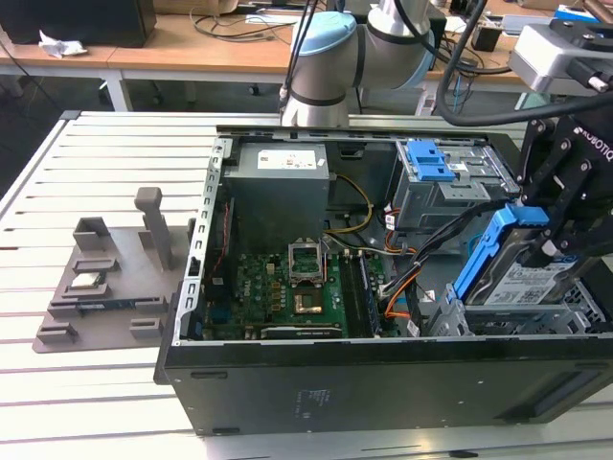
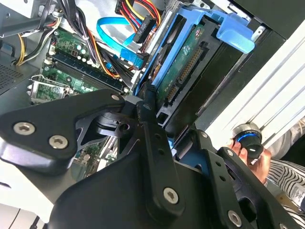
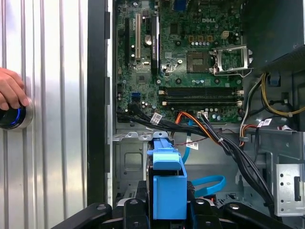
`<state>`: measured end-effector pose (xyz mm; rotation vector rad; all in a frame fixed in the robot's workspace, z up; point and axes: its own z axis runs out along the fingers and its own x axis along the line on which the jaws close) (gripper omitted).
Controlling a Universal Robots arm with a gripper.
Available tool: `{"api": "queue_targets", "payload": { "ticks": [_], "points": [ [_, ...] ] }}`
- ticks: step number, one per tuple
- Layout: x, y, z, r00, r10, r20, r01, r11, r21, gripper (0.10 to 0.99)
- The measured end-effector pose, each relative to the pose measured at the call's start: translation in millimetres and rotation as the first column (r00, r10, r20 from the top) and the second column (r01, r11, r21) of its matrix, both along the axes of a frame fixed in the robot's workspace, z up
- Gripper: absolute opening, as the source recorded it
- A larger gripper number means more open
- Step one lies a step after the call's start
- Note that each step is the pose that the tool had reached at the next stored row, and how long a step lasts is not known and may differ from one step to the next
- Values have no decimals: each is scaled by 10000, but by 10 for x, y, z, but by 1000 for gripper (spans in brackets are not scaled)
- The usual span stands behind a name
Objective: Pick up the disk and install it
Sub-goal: 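Insert the disk into the insertion slot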
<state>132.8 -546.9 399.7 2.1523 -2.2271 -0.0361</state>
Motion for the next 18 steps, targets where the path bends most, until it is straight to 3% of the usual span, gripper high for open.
{"api": "queue_targets", "payload": {
  "ticks": [14, 18],
  "points": [
    [0, 0, -88, 10000, 0, 0, 0, 10000, -1, 365],
    [0, 0, -90, 10000, 0, 1, 0, 10000, 0, 439]
  ]
}}
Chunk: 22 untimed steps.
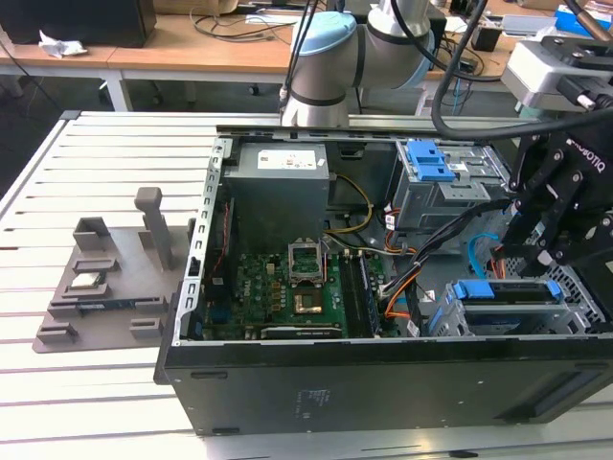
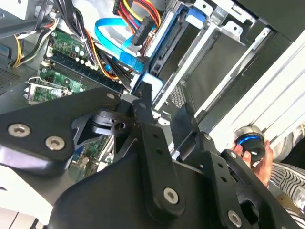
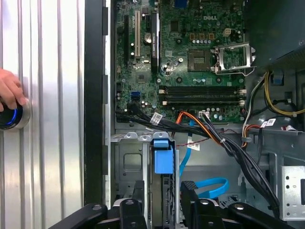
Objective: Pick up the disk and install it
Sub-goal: 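Insert the disk into the insertion slot, then insert the first disk wire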
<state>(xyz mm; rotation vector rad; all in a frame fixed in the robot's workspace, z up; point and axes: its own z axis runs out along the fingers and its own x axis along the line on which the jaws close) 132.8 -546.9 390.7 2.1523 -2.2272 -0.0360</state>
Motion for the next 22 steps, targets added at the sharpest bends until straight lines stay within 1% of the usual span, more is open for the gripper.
{"api": "queue_targets", "payload": {
  "ticks": [2, 3, 4, 5, 6, 7, 8, 15, 16, 18, 21, 22],
  "points": [
    [-1, 0, 0, 10000, -1, -1, 1, 10000, 0, 439],
    [0, 0, 0, 10000, -1, -1, 1, 10000, -1, 357],
    [0, 0, 0, 10000, -1, -1, 1, 10000, -1, 357],
    [0, 0, -1, 10000, 0, -1, 0, 10000, -1, 294],
    [0, 0, -1, 10000, 0, 0, 0, 10000, -1, 294],
    [0, 0, -1, 10000, 0, -1, 0, 10000, -1, 235],
    [0, 0, -1, 10000, 0, -1, 0, 10000, -1, 114],
    [0, 0, -3, 10000, 0, -1, 0, 10000, 0, 106],
    [16, 0, -5, 10000, 0, -1, 0, 10000, 3, 106],
    [126, 14, -3, 10000, -2, -1, 2, 10000, -2, 106],
    [237, 39, -3, 10000, 1, -2, -1, 10000, -9, 106],
    [257, 43, -3, 10000, 0, -3, 0, 10000, -9, 106]
  ]
}}
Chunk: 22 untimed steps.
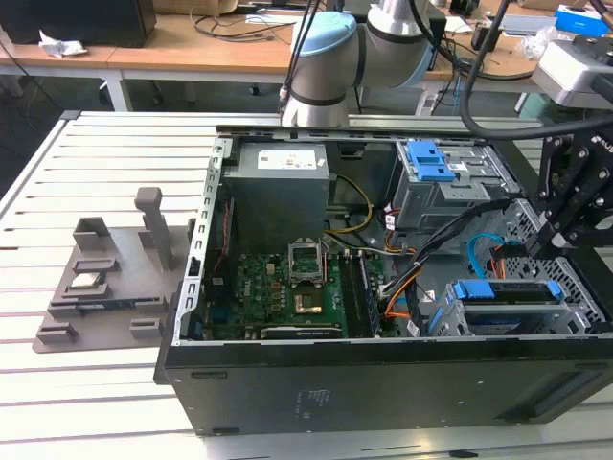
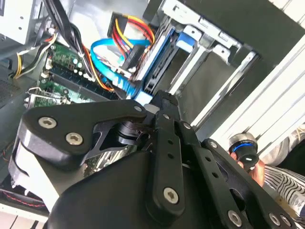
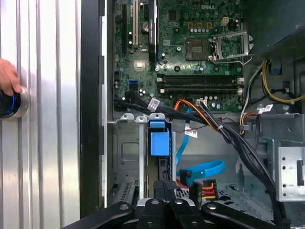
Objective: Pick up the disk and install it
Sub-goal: 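Insert the first disk wire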
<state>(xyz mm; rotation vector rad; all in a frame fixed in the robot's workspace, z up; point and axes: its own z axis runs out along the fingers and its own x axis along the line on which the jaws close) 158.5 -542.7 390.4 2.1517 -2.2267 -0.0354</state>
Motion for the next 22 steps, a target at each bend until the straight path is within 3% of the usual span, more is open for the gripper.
{"api": "queue_targets", "payload": {
  "ticks": [10, 15, 22],
  "points": [
    [292, 54, 0, 10000, 0, 0, 0, 10000, -39, 106],
    [387, 81, -1, 10000, 0, 0, 0, 10000, -57, 106],
    [514, 167, -2, 10000, 0, 0, 0, 10000, -89, 106]
  ]
}}
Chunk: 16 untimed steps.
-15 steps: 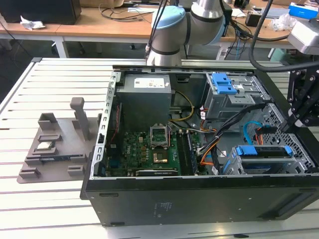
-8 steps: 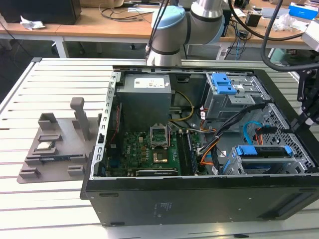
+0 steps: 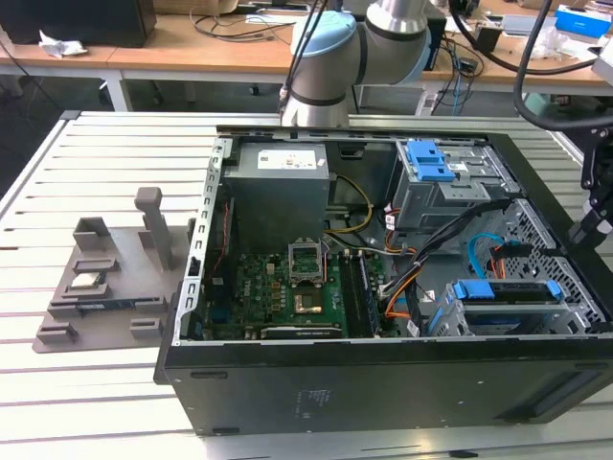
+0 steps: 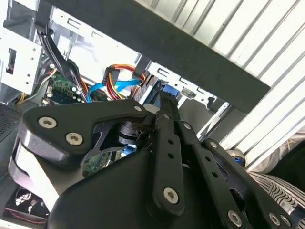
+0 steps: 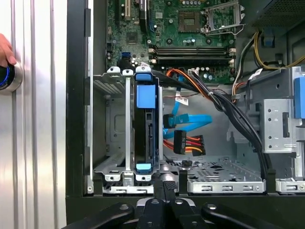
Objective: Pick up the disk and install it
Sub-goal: 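Insert the first disk wire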
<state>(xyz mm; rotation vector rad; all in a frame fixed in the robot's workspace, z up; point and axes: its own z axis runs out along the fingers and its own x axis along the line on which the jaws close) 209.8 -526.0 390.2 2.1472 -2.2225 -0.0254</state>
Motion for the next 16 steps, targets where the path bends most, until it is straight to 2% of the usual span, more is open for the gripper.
{"api": "queue_targets", "payload": {
  "ticks": [5, 6, 8, 10, 14, 16],
  "points": [
    [89, 55, 0, 10000, 0, 0, 0, 10000, -27, 106],
    [128, 83, 0, 10000, 1, 1, -1, 10000, -40, 106],
    [142, 149, -11, 10000, 0, 0, 0, 10000, -47, 106],
    [-74, 171, -59, 10000, 0, 0, 0, 10000, -47, 106],
    [-290, 171, -126, 10000, 0, 0, 0, 10000, -57, 106],
    [-307, 170, -137, 10000, 0, 0, 0, 10000, -64, 106]
  ]
}}
